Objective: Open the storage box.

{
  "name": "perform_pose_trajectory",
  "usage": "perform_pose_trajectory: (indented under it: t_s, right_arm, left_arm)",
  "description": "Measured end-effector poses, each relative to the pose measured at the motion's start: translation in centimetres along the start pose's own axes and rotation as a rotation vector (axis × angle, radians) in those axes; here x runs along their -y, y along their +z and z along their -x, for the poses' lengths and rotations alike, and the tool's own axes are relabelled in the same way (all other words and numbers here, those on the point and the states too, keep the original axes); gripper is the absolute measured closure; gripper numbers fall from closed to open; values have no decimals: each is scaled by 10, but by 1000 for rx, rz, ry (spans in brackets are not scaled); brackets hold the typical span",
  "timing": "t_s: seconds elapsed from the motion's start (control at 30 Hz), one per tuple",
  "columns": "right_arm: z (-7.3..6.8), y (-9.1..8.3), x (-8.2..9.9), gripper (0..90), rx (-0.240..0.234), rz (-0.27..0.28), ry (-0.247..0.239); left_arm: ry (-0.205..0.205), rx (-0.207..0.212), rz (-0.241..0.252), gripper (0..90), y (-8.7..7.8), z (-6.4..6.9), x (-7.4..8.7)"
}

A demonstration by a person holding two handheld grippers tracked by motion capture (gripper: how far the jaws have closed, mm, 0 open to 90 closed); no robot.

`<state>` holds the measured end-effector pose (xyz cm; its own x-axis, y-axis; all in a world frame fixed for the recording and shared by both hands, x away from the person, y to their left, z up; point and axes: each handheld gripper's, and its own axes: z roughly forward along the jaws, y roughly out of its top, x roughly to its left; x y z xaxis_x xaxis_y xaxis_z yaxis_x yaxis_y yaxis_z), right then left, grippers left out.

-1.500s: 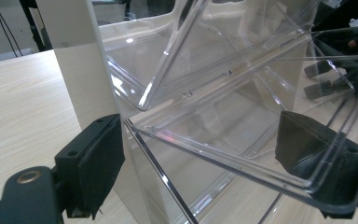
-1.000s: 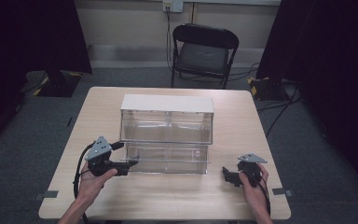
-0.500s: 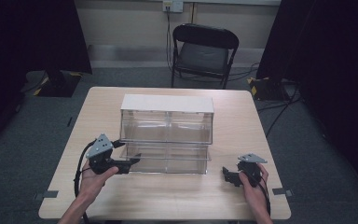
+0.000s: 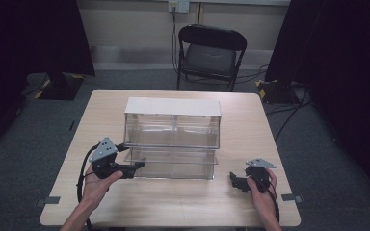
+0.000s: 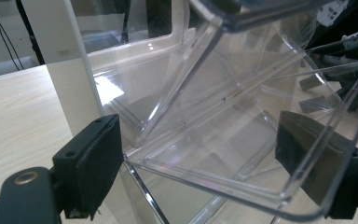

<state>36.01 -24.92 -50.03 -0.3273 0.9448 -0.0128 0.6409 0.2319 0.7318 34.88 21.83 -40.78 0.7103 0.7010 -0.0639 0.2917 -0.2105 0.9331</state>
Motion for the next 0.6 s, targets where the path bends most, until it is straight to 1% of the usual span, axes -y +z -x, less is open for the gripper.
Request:
perform_pose_trajectory:
  t_s: [0.07, 0.5, 0.6]
  right_arm:
    - [0, 0, 0, 104, 1, -1, 1]
    - [0, 0, 0, 103, 0, 0, 0]
    - [0, 0, 0, 103, 0, 0, 0]
  left_arm:
    - [3, -6, -3, 144, 0, 0, -1]
    - [-8, -3, 9, 139, 0, 0, -2]
    - [-4, 0, 12, 139, 0, 0, -3]
